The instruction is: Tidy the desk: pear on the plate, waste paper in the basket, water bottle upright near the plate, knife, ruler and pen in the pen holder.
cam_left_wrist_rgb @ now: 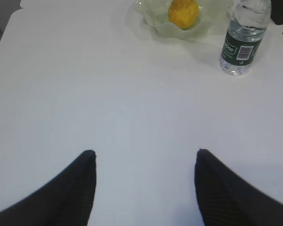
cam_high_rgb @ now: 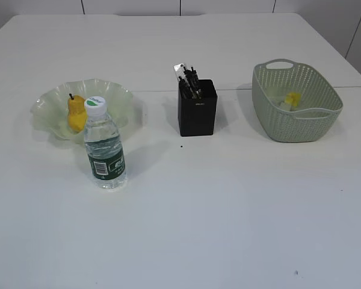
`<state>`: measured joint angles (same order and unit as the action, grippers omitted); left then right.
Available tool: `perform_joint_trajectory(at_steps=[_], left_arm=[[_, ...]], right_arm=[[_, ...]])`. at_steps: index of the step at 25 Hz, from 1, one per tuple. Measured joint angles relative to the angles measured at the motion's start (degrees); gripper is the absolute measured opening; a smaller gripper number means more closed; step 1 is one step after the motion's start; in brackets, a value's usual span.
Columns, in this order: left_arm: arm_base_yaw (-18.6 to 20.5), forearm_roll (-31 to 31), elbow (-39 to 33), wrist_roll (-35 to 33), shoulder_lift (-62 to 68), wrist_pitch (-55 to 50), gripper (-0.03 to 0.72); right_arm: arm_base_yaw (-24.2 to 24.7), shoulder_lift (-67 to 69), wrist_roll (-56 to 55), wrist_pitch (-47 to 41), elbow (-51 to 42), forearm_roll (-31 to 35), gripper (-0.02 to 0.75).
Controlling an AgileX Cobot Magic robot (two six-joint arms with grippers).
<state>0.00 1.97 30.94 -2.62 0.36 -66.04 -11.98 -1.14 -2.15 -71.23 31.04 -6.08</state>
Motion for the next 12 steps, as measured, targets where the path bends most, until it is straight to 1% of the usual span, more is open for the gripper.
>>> perform_joint_trajectory(at_steps=[5,12], left_arm=[[0.00,-0.46,-0.91,0.00,0.00,1.69,0.477],[0.00,-0.46,-1.17,0.00,0.00,2.04,0.560]], right_arm=[[0.00,0.00,-0.05,4.08,-1.80,0.00,0.293],[0.00,0.00,-0.13,4.67,-2.04,0.00,0.302]])
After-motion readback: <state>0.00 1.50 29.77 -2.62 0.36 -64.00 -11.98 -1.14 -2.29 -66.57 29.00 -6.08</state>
